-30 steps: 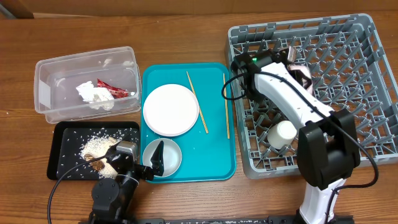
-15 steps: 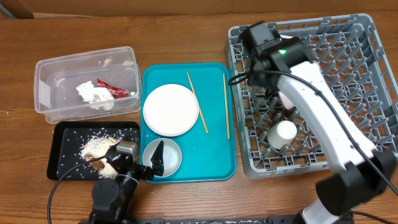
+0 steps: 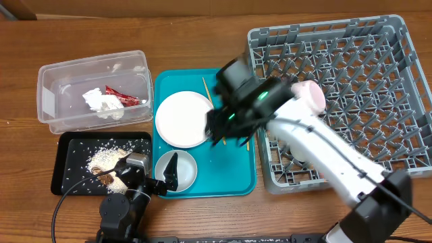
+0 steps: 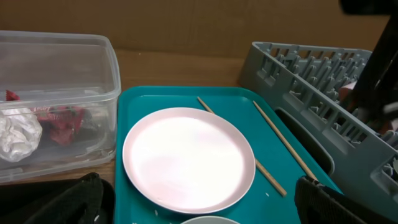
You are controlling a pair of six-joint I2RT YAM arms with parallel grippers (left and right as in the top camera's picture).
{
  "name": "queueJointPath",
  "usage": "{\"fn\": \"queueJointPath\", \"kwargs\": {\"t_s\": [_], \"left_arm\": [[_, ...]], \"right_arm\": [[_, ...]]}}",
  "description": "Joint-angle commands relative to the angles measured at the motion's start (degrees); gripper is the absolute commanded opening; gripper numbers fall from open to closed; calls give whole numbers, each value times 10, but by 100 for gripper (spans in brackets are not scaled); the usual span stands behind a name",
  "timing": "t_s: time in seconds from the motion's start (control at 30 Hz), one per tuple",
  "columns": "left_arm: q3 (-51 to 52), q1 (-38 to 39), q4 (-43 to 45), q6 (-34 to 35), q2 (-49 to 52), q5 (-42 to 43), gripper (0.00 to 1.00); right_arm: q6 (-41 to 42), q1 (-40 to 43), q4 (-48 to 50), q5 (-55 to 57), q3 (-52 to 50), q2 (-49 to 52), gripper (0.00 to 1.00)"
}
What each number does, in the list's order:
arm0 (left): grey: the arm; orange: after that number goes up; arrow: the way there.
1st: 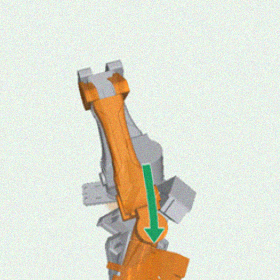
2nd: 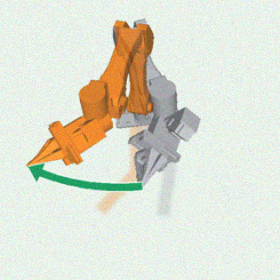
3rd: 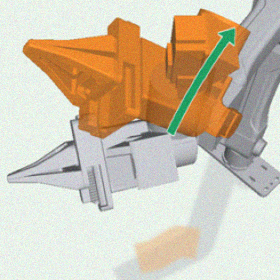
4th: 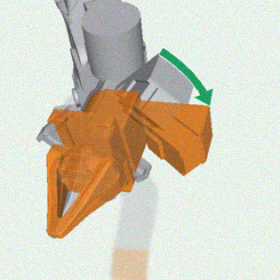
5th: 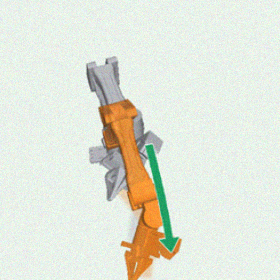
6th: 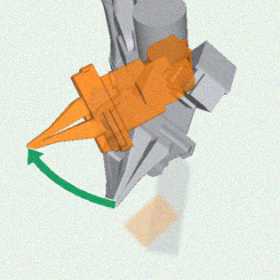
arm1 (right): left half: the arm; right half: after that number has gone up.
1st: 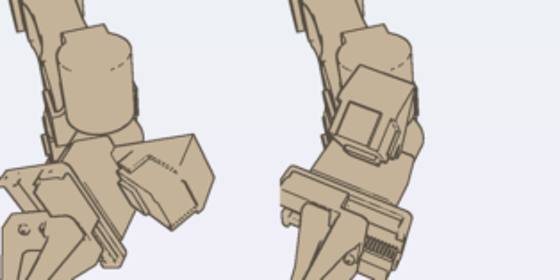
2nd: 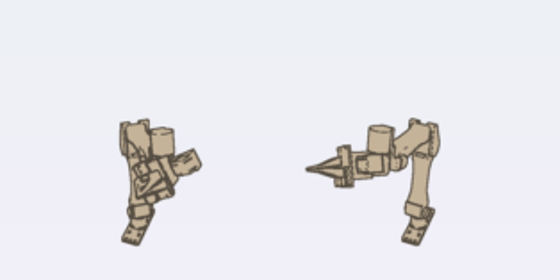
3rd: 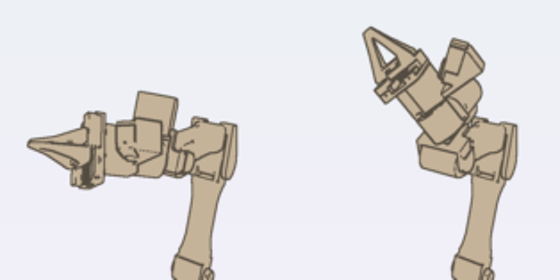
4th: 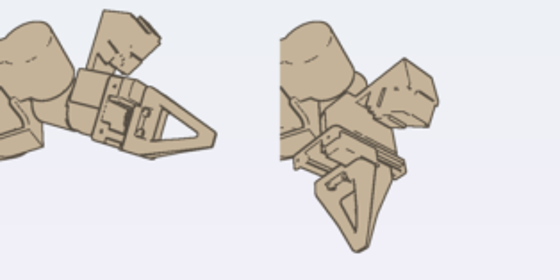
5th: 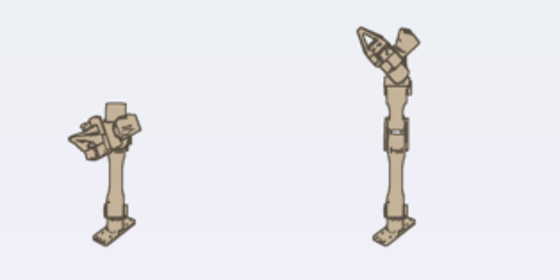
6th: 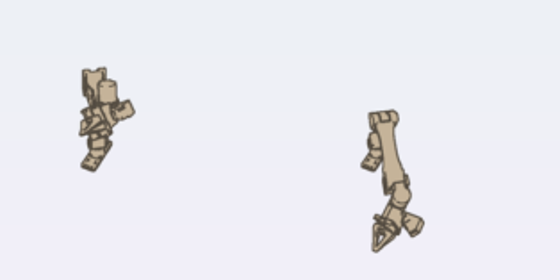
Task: Sort waste into correct bins and load items into the dishwasher
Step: 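Set the pink bowl on its side in the rack and release, then grasp the small grey bowl on the teal tray with the right gripper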
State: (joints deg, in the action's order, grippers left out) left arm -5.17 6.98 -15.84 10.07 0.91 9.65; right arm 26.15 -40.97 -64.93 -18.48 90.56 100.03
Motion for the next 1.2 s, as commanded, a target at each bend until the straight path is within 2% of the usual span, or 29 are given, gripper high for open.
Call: {"fn": "queueJointPath", "kwargs": {"t_s": [0.0,0.13,0.23,0.33,0.4,0.43,0.47,0.5,0.6,0.67,0.87,1.03,1.17], "left_arm": [[3,-2,2,-9,-6,1,100],[3,-2,2,-9,-6,1,100],[3,-2,2,-9,-6,1,100],[3,-2,2,-9,-6,1,100],[3,-2,2,-9,-6,1,100],[3,-2,2,-9,-6,1,100],[3,-2,2,-9,-6,1,100],[3,-2,2,-9,-6,1,100],[3,-2,2,-9,-6,1,100],[3,-2,2,-9,-6,1,100],[3,-2,2,-9,-6,1,100],[3,-2,2,-9,-6,1,100],[3,-2,2,-9,-6,1,100]], "right_arm": [[96,-64,57,48,-61,9,56],[183,-110,152,80,-124,29,59],[208,-111,198,86,-150,44,57],[222,-112,224,81,-166,68,50],[224,-112,229,70,-170,85,44],[223,-112,229,54,-170,100,36],[223,-112,229,47,-170,106,34],[223,-112,228,43,-170,109,23],[223,-110,220,43,-165,109,4],[223,-104,208,47,-159,105,4],[223,-74,70,244,-99,33,4],[223,-36,-25,504,-46,-62,4],[223,11,-43,716,-40,-127,4]]}}
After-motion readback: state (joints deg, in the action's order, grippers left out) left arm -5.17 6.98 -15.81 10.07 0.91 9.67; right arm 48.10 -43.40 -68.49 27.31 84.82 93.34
